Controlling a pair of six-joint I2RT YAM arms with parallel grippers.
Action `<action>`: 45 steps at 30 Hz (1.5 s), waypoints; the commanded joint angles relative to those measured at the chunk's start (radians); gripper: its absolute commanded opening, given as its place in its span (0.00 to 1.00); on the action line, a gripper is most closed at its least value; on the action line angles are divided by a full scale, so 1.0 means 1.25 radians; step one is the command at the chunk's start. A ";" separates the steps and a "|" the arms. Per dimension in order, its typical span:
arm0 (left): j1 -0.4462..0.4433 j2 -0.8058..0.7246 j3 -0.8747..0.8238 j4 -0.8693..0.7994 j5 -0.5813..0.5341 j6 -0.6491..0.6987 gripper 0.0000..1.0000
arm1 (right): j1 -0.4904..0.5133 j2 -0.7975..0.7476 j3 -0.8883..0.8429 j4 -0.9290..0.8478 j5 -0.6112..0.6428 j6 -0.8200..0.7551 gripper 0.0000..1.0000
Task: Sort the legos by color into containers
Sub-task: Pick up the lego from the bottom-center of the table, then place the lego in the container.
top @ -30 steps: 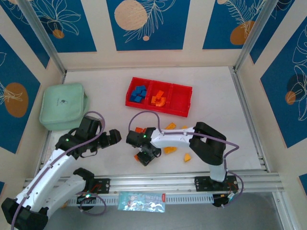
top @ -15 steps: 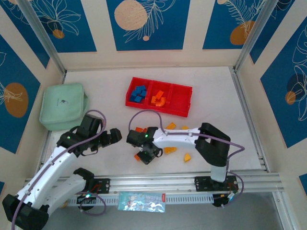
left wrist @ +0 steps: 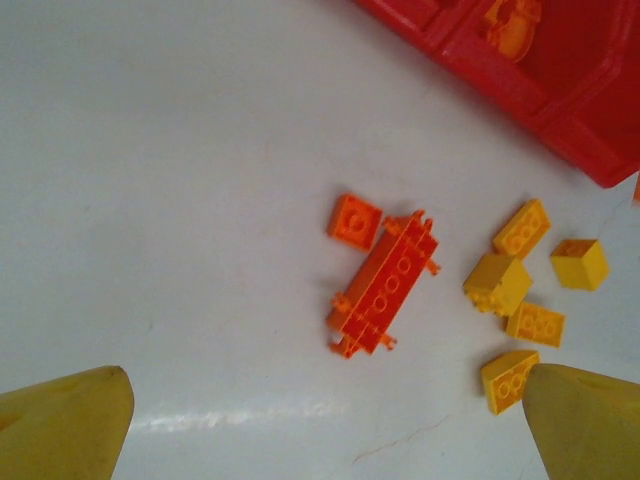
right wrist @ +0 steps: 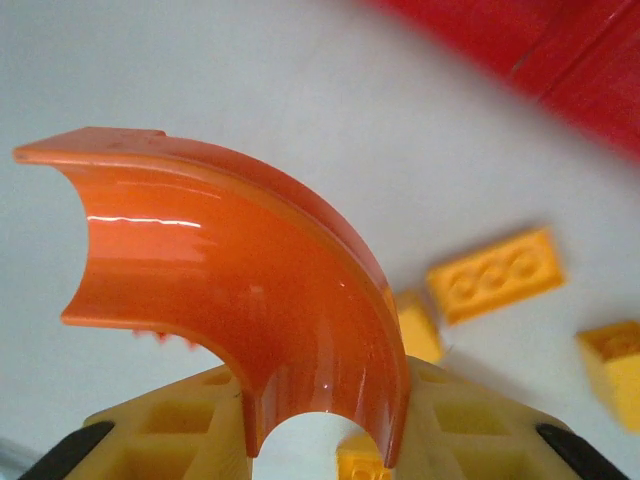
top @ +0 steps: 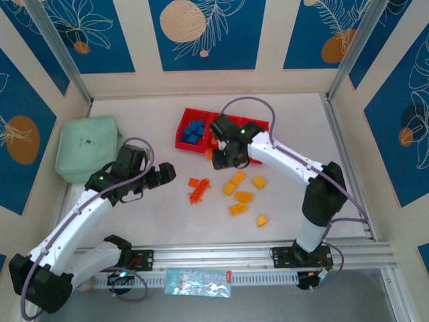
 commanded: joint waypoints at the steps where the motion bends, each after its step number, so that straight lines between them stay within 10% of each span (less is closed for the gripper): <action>1: 0.015 0.033 0.047 0.075 0.017 0.018 0.99 | -0.045 0.073 0.083 -0.029 0.058 0.050 0.31; 26: 0.031 0.151 0.086 0.153 0.048 0.023 0.99 | -0.170 0.522 0.623 -0.115 0.119 0.013 0.44; 45: 0.045 0.089 0.096 0.095 0.055 0.035 0.99 | -0.061 0.242 0.345 -0.084 0.078 0.004 0.63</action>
